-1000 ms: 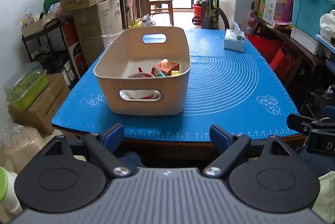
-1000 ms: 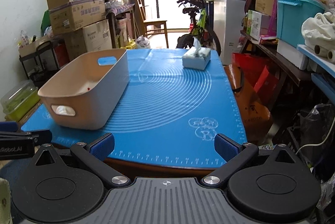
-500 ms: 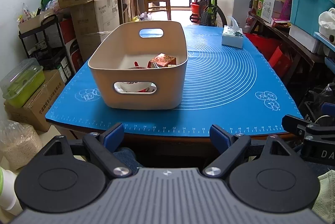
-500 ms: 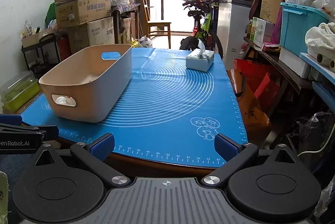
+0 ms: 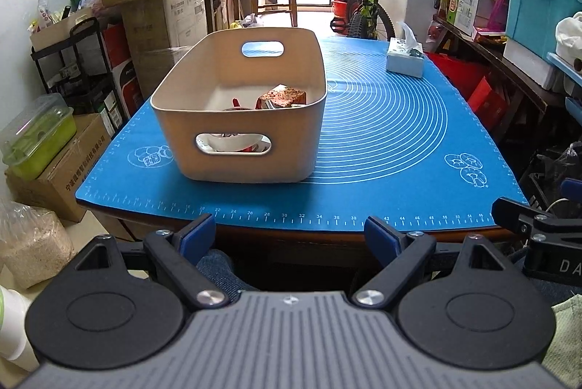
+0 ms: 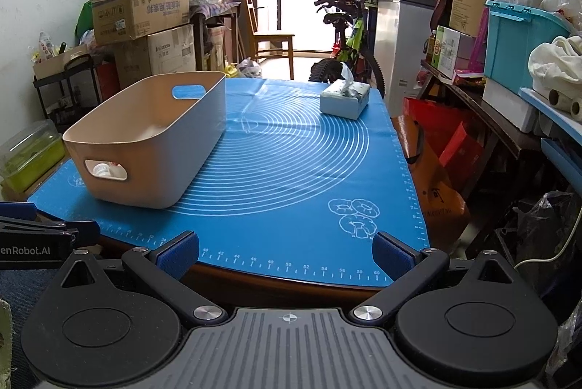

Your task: Organize rigid objects

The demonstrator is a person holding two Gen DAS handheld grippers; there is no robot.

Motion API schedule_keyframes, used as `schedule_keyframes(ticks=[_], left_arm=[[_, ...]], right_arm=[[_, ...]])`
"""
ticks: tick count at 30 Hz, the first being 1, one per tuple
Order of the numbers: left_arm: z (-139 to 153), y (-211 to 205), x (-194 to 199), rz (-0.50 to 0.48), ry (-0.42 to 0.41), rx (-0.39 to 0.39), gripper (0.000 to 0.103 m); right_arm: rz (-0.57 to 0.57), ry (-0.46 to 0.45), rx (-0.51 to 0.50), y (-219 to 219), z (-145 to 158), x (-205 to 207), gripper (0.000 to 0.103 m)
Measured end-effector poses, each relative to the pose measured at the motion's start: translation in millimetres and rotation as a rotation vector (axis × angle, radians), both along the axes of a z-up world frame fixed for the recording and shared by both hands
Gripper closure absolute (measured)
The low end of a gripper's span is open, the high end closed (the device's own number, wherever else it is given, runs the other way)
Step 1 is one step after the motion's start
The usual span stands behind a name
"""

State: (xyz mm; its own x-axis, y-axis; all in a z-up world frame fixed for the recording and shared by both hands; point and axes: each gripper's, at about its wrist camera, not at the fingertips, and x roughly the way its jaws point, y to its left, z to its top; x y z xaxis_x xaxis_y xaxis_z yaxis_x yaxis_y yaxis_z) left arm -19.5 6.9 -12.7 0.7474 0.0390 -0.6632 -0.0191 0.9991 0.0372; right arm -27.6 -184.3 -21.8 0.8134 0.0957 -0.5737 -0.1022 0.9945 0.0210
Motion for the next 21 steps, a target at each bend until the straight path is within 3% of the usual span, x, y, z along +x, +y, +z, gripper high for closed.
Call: schedule_keyframes(ticks=[21], left_arm=[[-1.3,0.0,0.6,0.001,0.004,0.009,0.014]], right_arm=[[-0.003,0.000,0.002,-1.4,0.3,0.8,0.003]])
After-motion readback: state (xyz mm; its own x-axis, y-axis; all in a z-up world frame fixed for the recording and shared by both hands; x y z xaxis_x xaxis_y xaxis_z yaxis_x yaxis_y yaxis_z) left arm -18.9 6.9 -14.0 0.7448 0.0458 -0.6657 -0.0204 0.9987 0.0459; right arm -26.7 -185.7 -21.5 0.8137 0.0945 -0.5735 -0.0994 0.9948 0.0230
